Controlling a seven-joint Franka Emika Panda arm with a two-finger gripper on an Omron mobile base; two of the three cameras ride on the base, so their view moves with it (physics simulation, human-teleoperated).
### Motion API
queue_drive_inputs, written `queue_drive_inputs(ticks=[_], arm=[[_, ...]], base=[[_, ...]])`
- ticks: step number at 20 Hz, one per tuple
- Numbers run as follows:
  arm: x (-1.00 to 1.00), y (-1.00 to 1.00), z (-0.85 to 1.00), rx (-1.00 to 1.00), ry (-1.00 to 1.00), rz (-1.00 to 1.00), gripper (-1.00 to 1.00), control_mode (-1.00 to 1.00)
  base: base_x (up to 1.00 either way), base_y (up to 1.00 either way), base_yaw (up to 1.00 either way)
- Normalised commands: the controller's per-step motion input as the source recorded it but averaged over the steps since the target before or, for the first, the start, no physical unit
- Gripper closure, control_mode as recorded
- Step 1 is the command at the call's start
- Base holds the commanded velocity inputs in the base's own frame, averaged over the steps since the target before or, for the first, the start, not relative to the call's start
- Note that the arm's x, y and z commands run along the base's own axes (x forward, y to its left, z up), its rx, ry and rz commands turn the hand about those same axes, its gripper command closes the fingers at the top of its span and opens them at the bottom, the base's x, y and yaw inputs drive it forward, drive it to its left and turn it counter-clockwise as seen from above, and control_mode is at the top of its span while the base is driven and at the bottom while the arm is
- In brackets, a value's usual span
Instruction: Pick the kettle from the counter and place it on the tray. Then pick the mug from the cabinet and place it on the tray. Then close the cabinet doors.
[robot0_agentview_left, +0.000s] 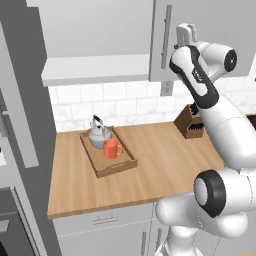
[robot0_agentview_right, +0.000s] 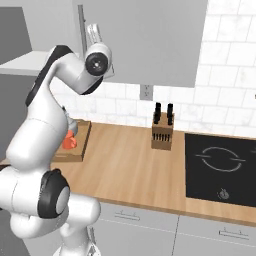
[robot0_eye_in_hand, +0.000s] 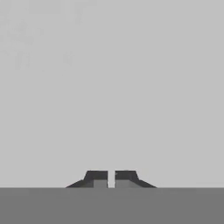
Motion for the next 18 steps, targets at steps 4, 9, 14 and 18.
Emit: queue_drive_inputs(ticks=[4,9,14,18], arm=[[0.68,0.00,-0.33,0.05,-0.01,-0.06,1.00,-1.00],[0.69,0.00,-0.31,0.05,0.00,-0.05,1.00,-1.00],[0.65,0.00,-0.24,0.05,-0.01,-0.02,1.00,-1.00],[0.00,-0.10,0.00,0.02,0.00,0.00,1.00,-1.00]], base=[[0.00,0.00,0.00],[0.00,0.00,0.00],[0.00,0.00,0.00],[0.00,0.00,0.00]])
